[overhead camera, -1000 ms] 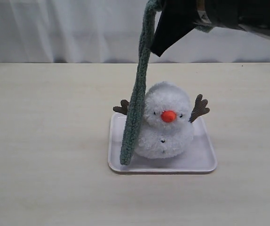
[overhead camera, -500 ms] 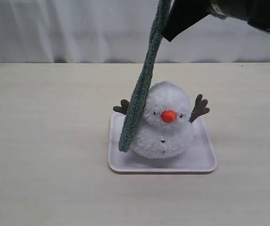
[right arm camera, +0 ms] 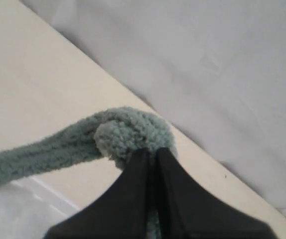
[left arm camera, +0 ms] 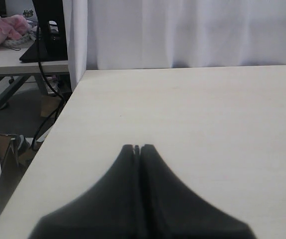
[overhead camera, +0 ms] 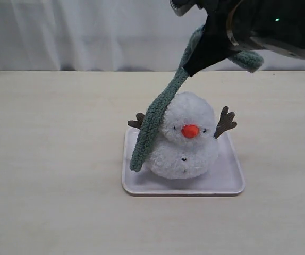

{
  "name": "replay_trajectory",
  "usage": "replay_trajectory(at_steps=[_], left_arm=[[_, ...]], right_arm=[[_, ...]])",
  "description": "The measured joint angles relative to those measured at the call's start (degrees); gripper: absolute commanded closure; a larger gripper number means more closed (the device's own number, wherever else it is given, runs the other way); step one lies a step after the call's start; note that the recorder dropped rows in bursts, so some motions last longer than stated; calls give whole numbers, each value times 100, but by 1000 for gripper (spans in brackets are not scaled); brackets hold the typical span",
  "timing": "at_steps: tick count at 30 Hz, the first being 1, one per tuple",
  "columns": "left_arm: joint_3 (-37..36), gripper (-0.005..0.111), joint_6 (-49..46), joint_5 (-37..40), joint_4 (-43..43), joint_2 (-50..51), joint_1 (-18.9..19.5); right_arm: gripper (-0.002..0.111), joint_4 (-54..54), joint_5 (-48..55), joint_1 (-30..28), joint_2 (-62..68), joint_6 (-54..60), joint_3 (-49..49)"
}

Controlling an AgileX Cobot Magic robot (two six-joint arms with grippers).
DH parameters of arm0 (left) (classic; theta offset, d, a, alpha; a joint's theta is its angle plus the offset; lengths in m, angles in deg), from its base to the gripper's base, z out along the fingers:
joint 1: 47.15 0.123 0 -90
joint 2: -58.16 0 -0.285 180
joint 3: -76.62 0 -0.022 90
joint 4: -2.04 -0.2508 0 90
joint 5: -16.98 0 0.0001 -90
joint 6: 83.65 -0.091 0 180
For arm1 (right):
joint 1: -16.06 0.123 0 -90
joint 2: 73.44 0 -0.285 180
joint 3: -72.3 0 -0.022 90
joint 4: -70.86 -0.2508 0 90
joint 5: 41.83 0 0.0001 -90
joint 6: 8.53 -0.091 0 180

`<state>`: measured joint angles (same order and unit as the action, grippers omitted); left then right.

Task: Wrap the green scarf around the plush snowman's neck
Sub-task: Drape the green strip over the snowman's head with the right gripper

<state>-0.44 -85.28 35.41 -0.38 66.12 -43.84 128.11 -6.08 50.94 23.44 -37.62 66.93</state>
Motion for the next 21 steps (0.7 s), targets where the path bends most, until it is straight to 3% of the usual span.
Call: replay_trajectory(at_steps=[5, 21], left_arm=[[0, 107, 0, 0, 0, 0, 0], [0, 107, 0, 0, 0, 0, 0]], right_arm=[[104, -239, 802, 0, 315, 185, 0], [104, -2408, 1897, -10, 410, 1612, -46]])
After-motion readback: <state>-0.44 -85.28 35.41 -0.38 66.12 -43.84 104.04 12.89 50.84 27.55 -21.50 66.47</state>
